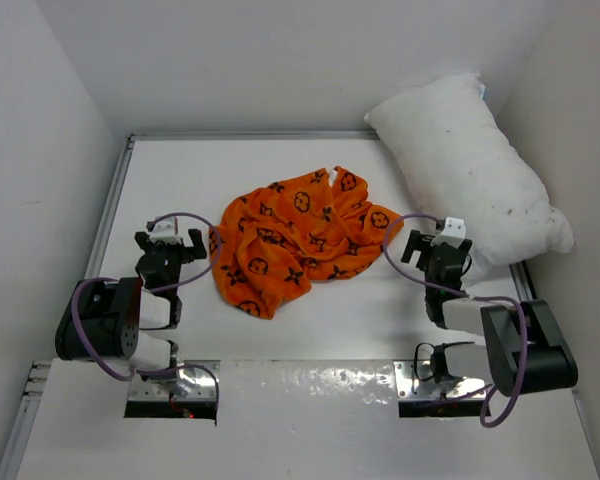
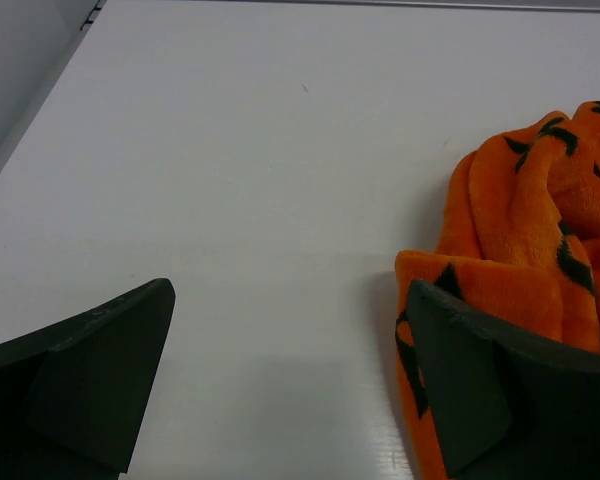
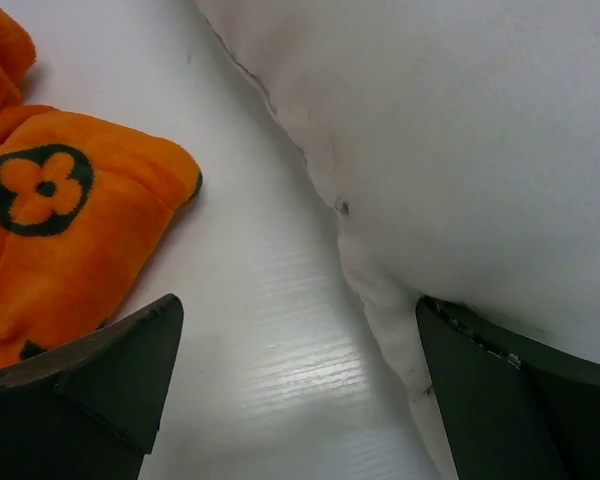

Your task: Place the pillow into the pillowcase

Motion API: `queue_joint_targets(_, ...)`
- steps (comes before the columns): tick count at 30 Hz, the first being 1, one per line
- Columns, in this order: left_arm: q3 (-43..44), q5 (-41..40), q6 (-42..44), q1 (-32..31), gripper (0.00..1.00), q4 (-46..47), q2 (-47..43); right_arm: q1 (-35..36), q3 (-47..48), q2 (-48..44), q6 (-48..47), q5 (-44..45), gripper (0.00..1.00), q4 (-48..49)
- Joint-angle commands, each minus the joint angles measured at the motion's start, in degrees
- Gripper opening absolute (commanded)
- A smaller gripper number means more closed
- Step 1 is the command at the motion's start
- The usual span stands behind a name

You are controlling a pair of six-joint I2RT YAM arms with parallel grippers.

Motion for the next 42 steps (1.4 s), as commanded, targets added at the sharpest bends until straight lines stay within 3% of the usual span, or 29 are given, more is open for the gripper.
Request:
queue_joint_targets(1,1.25,0.74,0.25,-0.52,1.00,2.49,-0.28,-0.20,3.73,-3.43,-2.21,-3.23,0.99,-9.73)
queue_joint_targets(8,1.07,1.87,0.16,-0.43,1.00,4.24,-0.63,-0.29,5.30,-19.95,2.87,-14.65,0.99,-13.68)
queue_joint_targets(11,11.14,4.15,2.51,-0.34,1.00,-20.19,-11.41,-0.29,11.44,-22.59,4.36,-23.88,0.99,-17.02)
queue_joint_targets(13,23.84,10.64,7.35,-0.34,1.00,-37.48,-14.43,-0.29,15.31,-23.48,7.26,-29.05,0.99,-17.20)
queue_joint_targets(14,28.01,14.85,9.37,-0.34,1.00,-40.63,-14.34,-0.29,20.55,-23.30,8.49,-30.82,0.99,-17.29)
queue_joint_targets(15,31.71,17.33,11.30,-0.34,1.00,-46.66,-12.86,-0.29,24.43,-21.04,9.20,-31.97,0.99,-19.99)
queue_joint_targets(17,48.29,27.25,26.21,-1.57,1.00,-60.10,-5.09,-0.29,40.50,-16.04,5.37,-33.30,0.99,-29.19)
queue_joint_targets(18,61.15,26.33,29.22,-4.88,1.00,-74.88,-1.29,-0.29,47.43,-8.35,2.73,-33.56,0.99,-41.43)
queue_joint_targets(19,67.72,17.70,30.30,-7.17,1.00,-81.72,3.36,-0.20,54.20,-3.84,0.18,-31.13,0.95,-47.99)
queue_joint_targets(20,75.09,13.26,32.40,-8.94,1.00,-88.41,13.68,-0.20,67.93,0.91,-3.50,-29.37,0.76,-59.45)
queue_joint_targets(21,89.35,8.09,35.81,-12.35,1.00,-102.74,18.83,-0.20,80.33,10.18,-4.67,-20.82,0.08,-64.00)
queue_joint_targets(22,95.41,5.86,36.11,-14.04,1.00,-109.06,23.93,-0.20,86.20,14.62,-4.16,-16.38,0.00,-67.62)
queue_joint_targets(23,102.86,4.18,35.85,-15.27,1.00,-114.78,30.76,-0.20,91.04,18.84,-4.50,-12.51,0.00,-73.74)
queue_joint_targets(24,103.90,5.47,35.93,-16.76,1.00,-115.45,32.40,-0.20,96.05,26.54,-7.72,-10.21,0.47,-76.24)
queue_joint_targets(25,103.38,7.14,35.50,-17.21,1.00,-115.02,33.28,-0.29,103.32,29.84,-8.80,-7.14,0.73,-78.70)
queue_joint_targets(27,101.01,14.49,33.66,-17.57,1.00,-112.38,33.64,-0.29,108.03,37.99,-9.34,-4.57,0.99,-79.43)
queue_joint_targets(31,100.75,17.61,29.52,-19.32,1.00,-113.52,38.12,-0.55,112.62,47.24,-10.74,-1.58,0.99,-80.65)
queue_joint_targets(36,93.99,14.30,28.90,-19.50,0.99,-111.59,39.53,-1.26,109.91,53.77,-11.53,4.05,0.98,-83.21)
queue_joint_targets(38,91.35,12.00,28.64,-19.33,0.82,-109.32,40.41,-1.34,108.32,55.53,-11.62,4.31,0.89,-84.08)
queue_joint_targets(39,90.82,11.12,28.73,-19.07,0.70,-108.87,40.67,-1.34,107.45,55.80,-11.62,3.18,0.64,-84.35)
queue_joint_targets(40,90.64,11.28,28.73,-18.72,0.47,-108.52,41.20,-1.26,106.83,55.80,-11.62,2.48,0.46,-84.35)
queue_joint_targets(41,90.90,11.55,27.94,-17.75,0.28,-108.16,41.29,-1.26,105.35,55.54,-11.45,0.47,0.10,-84.44)
queue_joint_targets(42,91.16,10.42,27.50,-17.22,0.00,-107.38,41.38,-1.00,104.46,55.10,-11.36,-1.03,0.00,-84.35)
